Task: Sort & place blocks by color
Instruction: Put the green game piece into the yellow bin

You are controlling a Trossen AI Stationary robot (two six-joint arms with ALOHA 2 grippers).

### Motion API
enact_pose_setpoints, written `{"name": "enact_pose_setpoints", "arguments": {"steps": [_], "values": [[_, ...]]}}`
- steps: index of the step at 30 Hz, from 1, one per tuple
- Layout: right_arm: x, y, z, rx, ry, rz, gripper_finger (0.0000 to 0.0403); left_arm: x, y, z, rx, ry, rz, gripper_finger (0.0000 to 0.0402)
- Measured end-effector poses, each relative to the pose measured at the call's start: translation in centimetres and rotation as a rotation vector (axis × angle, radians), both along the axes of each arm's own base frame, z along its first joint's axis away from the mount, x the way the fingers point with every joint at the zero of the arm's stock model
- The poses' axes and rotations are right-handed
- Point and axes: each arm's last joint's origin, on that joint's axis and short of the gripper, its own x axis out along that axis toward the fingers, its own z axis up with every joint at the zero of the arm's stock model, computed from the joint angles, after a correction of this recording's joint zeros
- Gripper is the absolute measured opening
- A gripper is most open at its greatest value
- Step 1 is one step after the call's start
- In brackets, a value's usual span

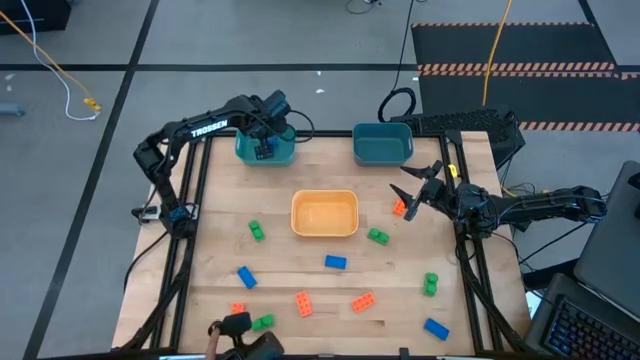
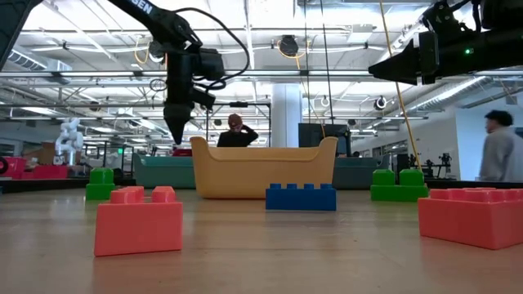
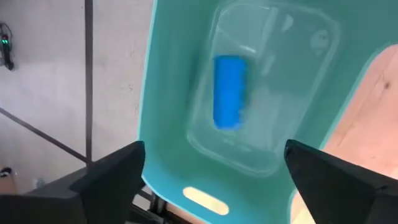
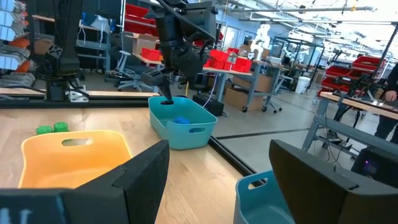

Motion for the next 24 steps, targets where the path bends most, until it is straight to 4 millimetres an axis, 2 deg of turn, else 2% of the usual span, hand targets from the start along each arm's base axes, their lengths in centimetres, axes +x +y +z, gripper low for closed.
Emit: {"name": "enact_pose_setpoints", "arguments": {"steps": [4, 8, 11, 15, 19, 24], "values": [[0.0, 0.0, 0.0, 0.000, 0.000, 0.000, 0.0270, 0.2, -1.4, 0.0, -0.035, 0.036, 0.011, 0.0355], [0.0, 0.0, 0.0, -0.002, 0.003, 0.000, 0.0270, 0.6, -4.5, 1.3, -0.064, 0.057, -0.012, 0.0320], [0.0, 0.0, -0.1, -0.005, 0.010, -0.001, 0.0270, 0.9, -7.8, 2.6, -0.105, 0.048, -0.038, 0.0306], [0.0, 0.0, -0.1, -0.005, 0.011, -0.001, 0.0270, 1.0, -12.5, 3.6, -0.248, 0.049, -0.066, 0.0297], [0.0, 0.0, -0.1, 0.004, 0.006, -0.001, 0.0270, 1.8, -17.2, 3.5, -0.319, 0.114, -0.171, 0.0286], [0.0, 0.0, -0.1, -0.008, 0.014, -0.001, 0.0270, 3.1, -22.3, 2.2, -0.254, 0.135, -0.418, 0.0267]]}}
